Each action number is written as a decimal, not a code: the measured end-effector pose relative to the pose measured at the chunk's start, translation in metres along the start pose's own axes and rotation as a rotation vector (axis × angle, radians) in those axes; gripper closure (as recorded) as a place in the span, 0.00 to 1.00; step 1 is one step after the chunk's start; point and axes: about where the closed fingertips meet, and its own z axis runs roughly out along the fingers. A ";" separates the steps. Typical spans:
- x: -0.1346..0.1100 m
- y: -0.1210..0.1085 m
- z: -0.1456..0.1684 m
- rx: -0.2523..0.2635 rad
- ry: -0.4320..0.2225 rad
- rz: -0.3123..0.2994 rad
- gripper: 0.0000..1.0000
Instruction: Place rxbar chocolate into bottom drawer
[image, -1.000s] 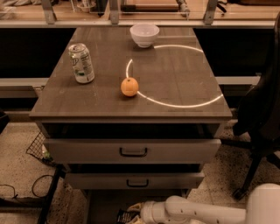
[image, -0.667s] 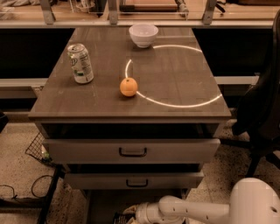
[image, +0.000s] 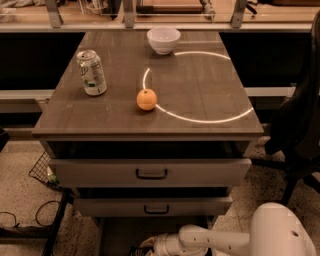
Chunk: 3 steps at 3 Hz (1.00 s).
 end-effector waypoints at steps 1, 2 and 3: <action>0.000 0.001 0.002 -0.003 -0.001 0.000 0.62; -0.001 0.003 0.003 -0.006 -0.002 0.001 0.38; -0.001 0.004 0.004 -0.009 -0.003 0.001 0.16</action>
Offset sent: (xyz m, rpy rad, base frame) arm -0.0012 0.0016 -0.0004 0.0015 0.0019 0.0024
